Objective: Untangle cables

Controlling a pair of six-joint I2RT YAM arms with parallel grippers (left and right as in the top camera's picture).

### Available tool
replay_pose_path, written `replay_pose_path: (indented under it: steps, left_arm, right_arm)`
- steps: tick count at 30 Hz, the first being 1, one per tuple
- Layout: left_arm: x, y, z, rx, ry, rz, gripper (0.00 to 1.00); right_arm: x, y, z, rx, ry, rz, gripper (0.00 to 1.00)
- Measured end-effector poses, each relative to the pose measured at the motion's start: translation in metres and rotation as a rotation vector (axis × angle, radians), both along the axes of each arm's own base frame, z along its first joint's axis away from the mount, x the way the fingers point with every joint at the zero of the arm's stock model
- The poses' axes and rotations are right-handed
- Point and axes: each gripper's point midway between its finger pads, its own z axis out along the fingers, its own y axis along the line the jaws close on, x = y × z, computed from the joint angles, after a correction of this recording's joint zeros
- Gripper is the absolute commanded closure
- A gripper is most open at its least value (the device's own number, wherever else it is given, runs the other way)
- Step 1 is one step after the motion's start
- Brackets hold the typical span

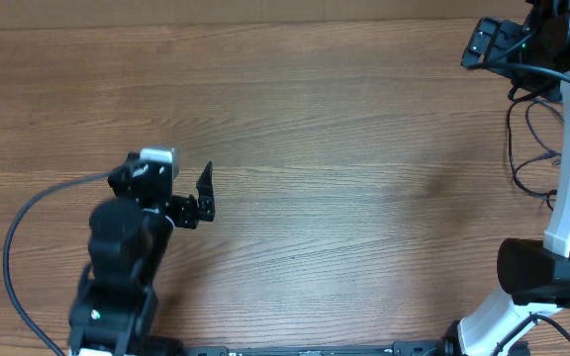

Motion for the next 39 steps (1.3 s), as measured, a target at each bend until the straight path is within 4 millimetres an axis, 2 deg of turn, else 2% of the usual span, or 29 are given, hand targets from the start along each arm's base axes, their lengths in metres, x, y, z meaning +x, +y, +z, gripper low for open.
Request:
replay_pose_path:
  steps: [2, 6, 10, 14, 19, 21, 24, 27, 28, 39]
  left_arm:
    - [-0.001, -0.001, 0.013, -0.028, -0.166, -0.006, 0.0]
    - [-0.018, 0.001, 0.02, -0.067, -0.407, -0.013, 0.0]
    - [-0.043, 0.005, 0.028, -0.098, -0.605, -0.013, 0.0]
    - [-0.06, 0.01, 0.031, -0.113, -0.72, -0.004, 0.0]
    - [-0.061, 0.015, 0.0, -0.094, -0.638, 0.017, 0.0]
    - [-0.057, 0.017, -0.018, -0.08, -0.565, 0.026, 0.0]
    - [-0.05, 0.018, -0.054, -0.059, -0.419, 0.034, 0.0]
    - [-0.049, 0.019, -0.099, -0.034, -0.237, 0.041, 0.0]
    - [-0.049, 0.019, -0.104, -0.031, -0.218, 0.041, 0.0]
    - [-0.049, 0.018, -0.104, -0.032, -0.221, 0.04, 0.0]
  right_arm:
    - [0.0, 0.0, 0.0, 0.001, 0.0, 0.0, 0.0]
    - [0.0, 0.0, 0.0, 0.0, 0.001, 0.0, 0.0]
    - [0.0, 0.0, 0.0, 0.001, 0.002, 0.0, 0.0]
    - [0.0, 0.0, 0.0, 0.001, 0.0, 0.0, 0.0]
    - [0.0, 0.0, 0.0, 0.0, 0.001, 0.0, 0.0]
    - [0.0, 0.0, 0.0, 0.001, 0.001, 0.0, 0.0]
    - [0.0, 0.0, 0.0, 0.001, 0.0, 0.0, 0.0]
    - [0.0, 0.0, 0.0, 0.0, 0.0, 0.0, 0.0]
    - [0.0, 0.0, 0.0, 0.001, 0.001, 0.0, 0.0]
    - [0.0, 0.0, 0.0, 0.001, 0.0, 0.0, 0.0]
